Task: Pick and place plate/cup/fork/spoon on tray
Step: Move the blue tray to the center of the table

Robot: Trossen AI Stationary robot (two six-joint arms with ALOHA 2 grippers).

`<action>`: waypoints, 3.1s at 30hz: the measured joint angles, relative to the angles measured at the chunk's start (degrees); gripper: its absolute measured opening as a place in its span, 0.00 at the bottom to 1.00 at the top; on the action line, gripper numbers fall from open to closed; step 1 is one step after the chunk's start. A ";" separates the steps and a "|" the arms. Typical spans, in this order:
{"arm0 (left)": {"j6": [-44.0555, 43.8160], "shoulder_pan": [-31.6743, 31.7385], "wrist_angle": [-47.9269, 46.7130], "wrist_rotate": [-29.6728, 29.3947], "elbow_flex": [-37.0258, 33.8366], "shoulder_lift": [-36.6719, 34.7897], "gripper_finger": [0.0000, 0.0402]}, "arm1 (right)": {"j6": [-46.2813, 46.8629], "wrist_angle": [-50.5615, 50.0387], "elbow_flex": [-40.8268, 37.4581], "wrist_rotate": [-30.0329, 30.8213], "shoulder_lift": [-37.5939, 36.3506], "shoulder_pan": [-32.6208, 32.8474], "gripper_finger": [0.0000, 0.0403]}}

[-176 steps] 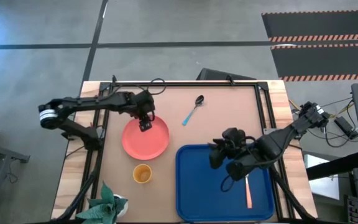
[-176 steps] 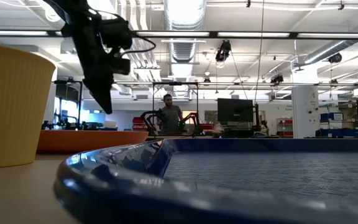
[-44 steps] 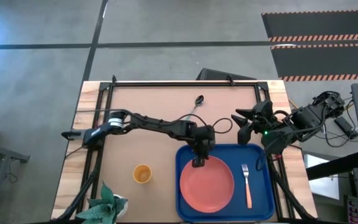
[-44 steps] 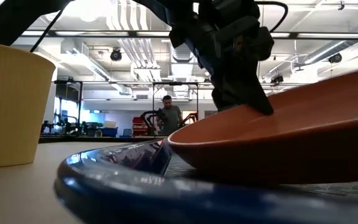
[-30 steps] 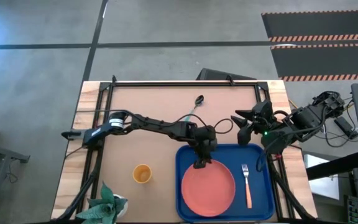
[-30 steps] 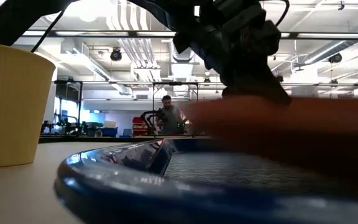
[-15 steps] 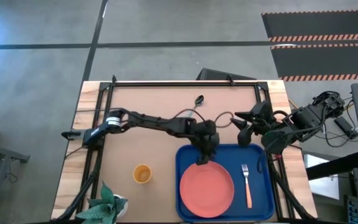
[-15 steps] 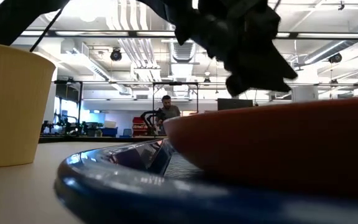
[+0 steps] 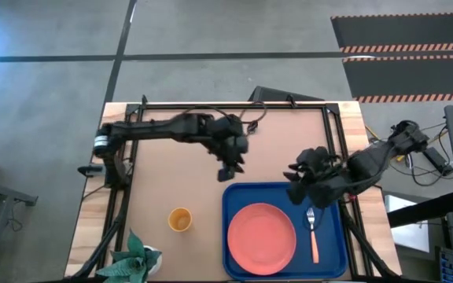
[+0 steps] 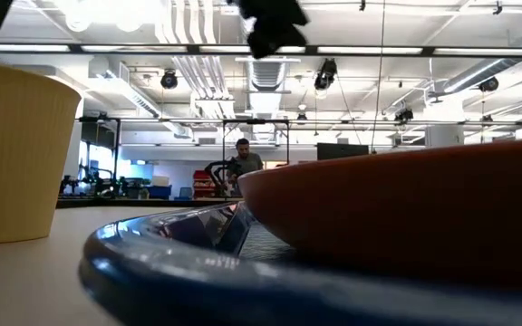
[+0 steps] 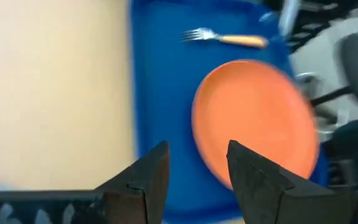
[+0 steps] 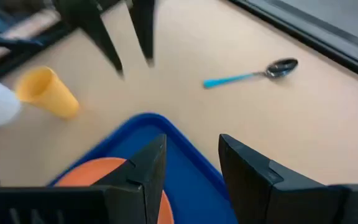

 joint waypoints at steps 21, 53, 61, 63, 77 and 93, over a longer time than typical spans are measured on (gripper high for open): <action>-15.40 0.05 -13.13 -19.28 -22.28 -21.06 0.35 | -18.25 44.66 -23.55 -33.80 4.99 -20.56 0.28; -24.56 0.09 0.99 -22.27 -38.16 -35.26 0.35 | -50.99 44.09 0.08 -57.12 45.55 -34.91 0.03; -24.56 0.09 1.12 -22.60 -38.16 -35.26 0.35 | -56.47 43.46 5.72 -57.64 47.95 -38.74 0.03; -24.56 0.09 1.10 -22.61 -38.16 -35.24 0.35 | -57.78 43.52 6.33 -57.09 47.94 -40.09 0.03; -24.54 0.09 1.10 -23.48 -38.22 -35.22 0.35 | -60.31 29.78 11.28 -60.65 43.36 -42.07 0.03; -24.34 0.09 1.10 -23.60 -38.27 -35.20 0.35 | -59.33 36.54 6.17 -59.70 47.93 -37.23 0.03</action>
